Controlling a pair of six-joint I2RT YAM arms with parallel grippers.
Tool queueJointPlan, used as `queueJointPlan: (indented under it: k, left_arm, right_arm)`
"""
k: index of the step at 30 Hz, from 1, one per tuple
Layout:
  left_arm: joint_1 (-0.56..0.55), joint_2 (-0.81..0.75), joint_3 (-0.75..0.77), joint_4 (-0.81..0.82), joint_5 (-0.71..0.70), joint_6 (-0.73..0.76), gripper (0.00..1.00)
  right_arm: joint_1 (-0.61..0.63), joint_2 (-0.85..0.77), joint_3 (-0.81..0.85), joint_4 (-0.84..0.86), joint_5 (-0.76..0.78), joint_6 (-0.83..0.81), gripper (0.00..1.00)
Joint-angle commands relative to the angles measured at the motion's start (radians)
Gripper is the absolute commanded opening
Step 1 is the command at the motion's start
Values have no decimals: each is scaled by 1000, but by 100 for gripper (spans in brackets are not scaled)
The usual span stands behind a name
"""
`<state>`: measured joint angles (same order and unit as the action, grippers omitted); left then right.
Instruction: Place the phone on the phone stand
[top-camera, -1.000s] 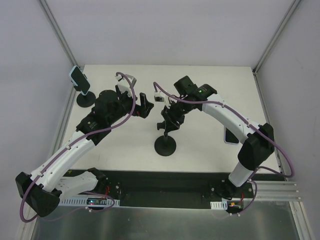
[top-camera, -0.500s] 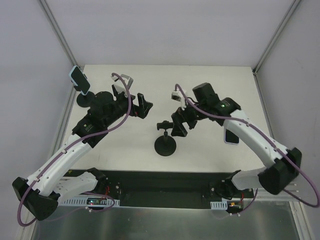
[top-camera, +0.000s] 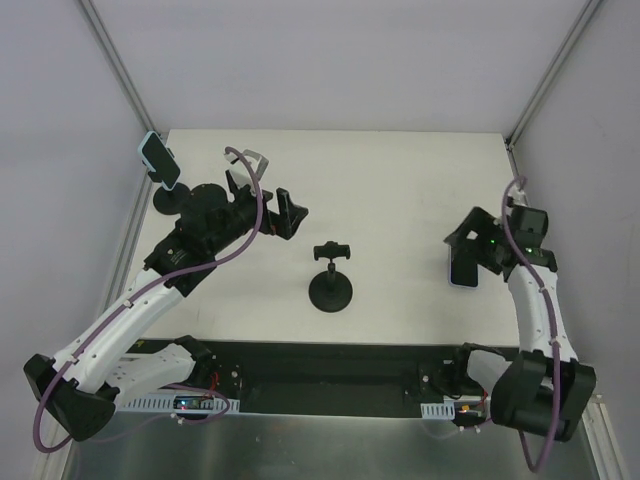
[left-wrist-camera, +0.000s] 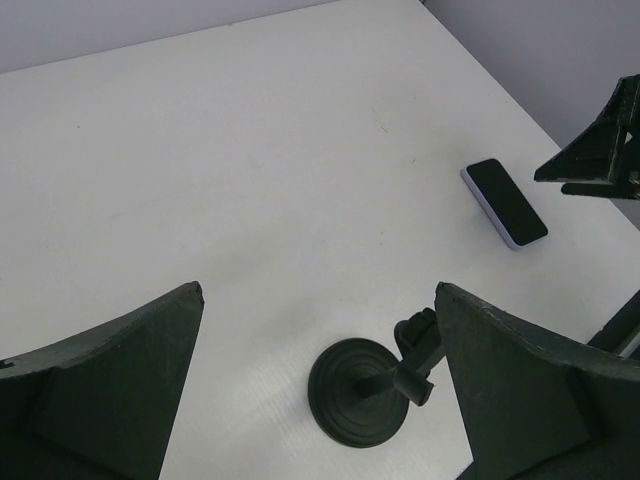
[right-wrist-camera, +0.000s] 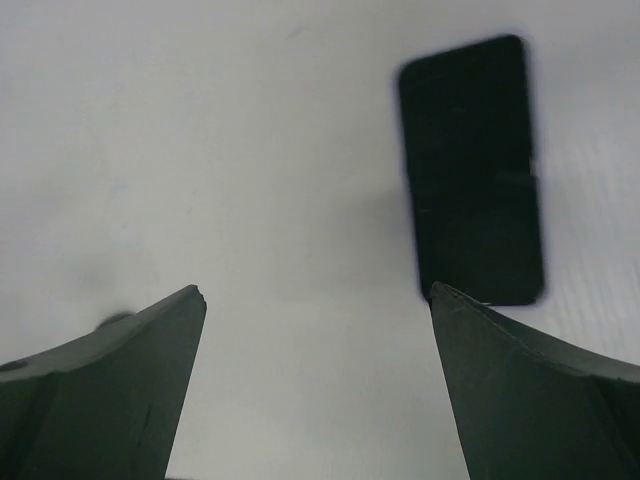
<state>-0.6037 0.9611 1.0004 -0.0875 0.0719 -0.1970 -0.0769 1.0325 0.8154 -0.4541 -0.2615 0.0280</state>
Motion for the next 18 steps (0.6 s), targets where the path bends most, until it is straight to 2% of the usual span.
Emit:
queueJointPlan:
  k: [1, 3, 10, 18]
  left_arm:
    - [-13, -4, 1, 42, 17, -13, 99]
    - [-14, 8, 6, 40, 29, -21, 99]
    - [-14, 16, 6, 42, 37, -16, 99]
    - [-19, 24, 7, 42, 46, -15, 99]
  right_arm:
    - [-262, 70, -44, 52, -99, 211, 96]
    - [-319, 122, -39, 80, -90, 213, 96]
    - [-334, 245, 2, 63, 99, 112, 96]
    - [-343, 412, 54, 83, 55, 36, 96]
